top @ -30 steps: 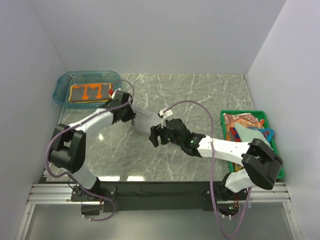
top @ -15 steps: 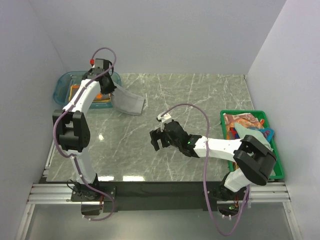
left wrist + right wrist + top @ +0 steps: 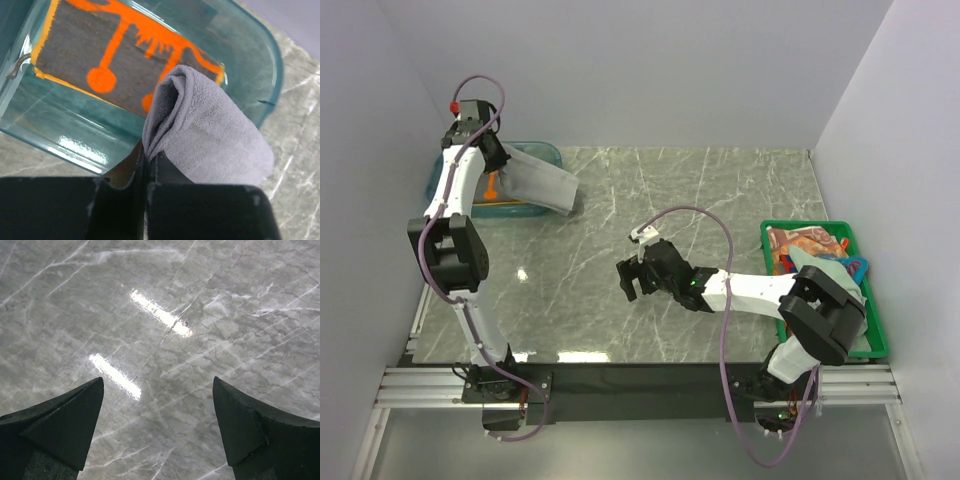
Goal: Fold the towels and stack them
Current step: Neatly place the folded towel into the bin
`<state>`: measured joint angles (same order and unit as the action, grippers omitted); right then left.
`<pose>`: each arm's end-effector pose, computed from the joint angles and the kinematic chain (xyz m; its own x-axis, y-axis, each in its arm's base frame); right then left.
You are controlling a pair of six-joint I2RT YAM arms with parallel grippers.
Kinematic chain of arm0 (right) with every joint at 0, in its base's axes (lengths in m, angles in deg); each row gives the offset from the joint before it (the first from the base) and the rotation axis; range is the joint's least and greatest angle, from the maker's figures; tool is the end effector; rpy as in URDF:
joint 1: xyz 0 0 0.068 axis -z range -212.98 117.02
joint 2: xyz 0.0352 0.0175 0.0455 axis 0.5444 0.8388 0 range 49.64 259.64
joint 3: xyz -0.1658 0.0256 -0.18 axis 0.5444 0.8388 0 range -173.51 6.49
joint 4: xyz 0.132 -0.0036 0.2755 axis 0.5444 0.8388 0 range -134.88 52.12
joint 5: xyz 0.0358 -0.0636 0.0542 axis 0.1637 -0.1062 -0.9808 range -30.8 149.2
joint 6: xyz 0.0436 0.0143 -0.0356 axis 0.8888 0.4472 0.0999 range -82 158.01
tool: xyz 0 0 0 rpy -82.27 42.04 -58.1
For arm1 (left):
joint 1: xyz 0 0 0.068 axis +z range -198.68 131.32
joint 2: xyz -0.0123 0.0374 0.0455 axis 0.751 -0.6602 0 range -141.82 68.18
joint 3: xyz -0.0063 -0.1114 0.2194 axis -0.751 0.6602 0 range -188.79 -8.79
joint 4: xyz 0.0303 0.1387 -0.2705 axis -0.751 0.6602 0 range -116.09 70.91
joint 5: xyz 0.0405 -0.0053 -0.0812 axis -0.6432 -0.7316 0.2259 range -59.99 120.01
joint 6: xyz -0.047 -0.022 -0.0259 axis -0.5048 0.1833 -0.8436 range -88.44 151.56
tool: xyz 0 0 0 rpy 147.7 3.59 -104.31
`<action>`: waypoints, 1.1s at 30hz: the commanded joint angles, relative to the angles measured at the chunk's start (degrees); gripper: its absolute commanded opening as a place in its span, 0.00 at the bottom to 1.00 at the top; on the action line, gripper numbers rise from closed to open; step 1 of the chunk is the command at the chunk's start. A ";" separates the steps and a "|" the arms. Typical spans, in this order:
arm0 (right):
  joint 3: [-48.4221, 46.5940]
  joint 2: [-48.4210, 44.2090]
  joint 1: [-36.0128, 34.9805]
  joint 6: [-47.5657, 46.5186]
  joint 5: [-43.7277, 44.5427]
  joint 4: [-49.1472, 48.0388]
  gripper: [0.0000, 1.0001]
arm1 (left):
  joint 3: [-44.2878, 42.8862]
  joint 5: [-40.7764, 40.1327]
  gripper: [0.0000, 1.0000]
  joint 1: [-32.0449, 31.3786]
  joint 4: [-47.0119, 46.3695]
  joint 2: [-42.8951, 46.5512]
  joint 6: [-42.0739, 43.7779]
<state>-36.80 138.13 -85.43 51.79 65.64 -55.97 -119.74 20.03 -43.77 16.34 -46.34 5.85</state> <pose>0.2214 0.2804 0.1204 -0.5063 -0.2699 -0.8191 -0.6287 0.7656 0.1363 0.4902 0.0494 0.2876 -0.5570 -0.4767 -0.6800 -0.4949 0.8481 -0.1892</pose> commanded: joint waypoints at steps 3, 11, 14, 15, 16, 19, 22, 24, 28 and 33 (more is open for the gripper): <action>-2.24 0.54 0.33 -0.60 0.51 -0.77 0.95 | -2.60 5.92 0.01 0.28 -2.79 -2.37 -0.91; -2.24 0.46 0.33 -0.60 0.51 -0.77 0.95 | -0.49 14.37 0.01 0.28 -7.71 -0.62 -4.07; -2.15 0.28 0.33 -0.69 0.59 -0.86 0.94 | -1.71 16.74 0.01 -0.33 -8.60 -1.32 -5.48; -2.24 0.37 0.33 -0.69 0.59 -0.77 0.94 | -2.76 17.27 0.01 -0.86 -8.77 -1.67 -5.75; -2.24 0.37 0.41 -0.69 0.59 -0.77 0.94 | -3.56 17.45 0.01 -1.04 -8.69 -2.63 -6.10; -2.24 0.46 0.33 -0.77 0.59 -0.77 0.94 | -6.72 18.23 0.01 -1.74 -8.16 -4.82 -6.71; -2.24 0.46 0.41 -0.77 0.59 -0.68 0.94 | -8.92 18.68 0.01 -2.01 -7.72 -6.15 -7.68; -2.33 0.55 0.33 -0.77 0.59 -0.68 0.94 | -8.75 18.94 0.01 -2.09 -8.68 -6.24 -8.30; -2.42 0.63 0.41 -0.86 0.59 -0.60 0.94 | -8.66 17.02 0.01 -1.92 -8.86 -5.98 -8.21; -2.50 0.63 0.41 -0.86 0.51 -0.42 0.94 | -8.66 13.33 0.01 -1.13 -5.97 -5.54 -4.70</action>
<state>-36.80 138.33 -85.43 51.57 65.62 -55.93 -125.82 36.23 -45.61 10.20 -52.46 -0.75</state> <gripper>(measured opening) 0.941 0.053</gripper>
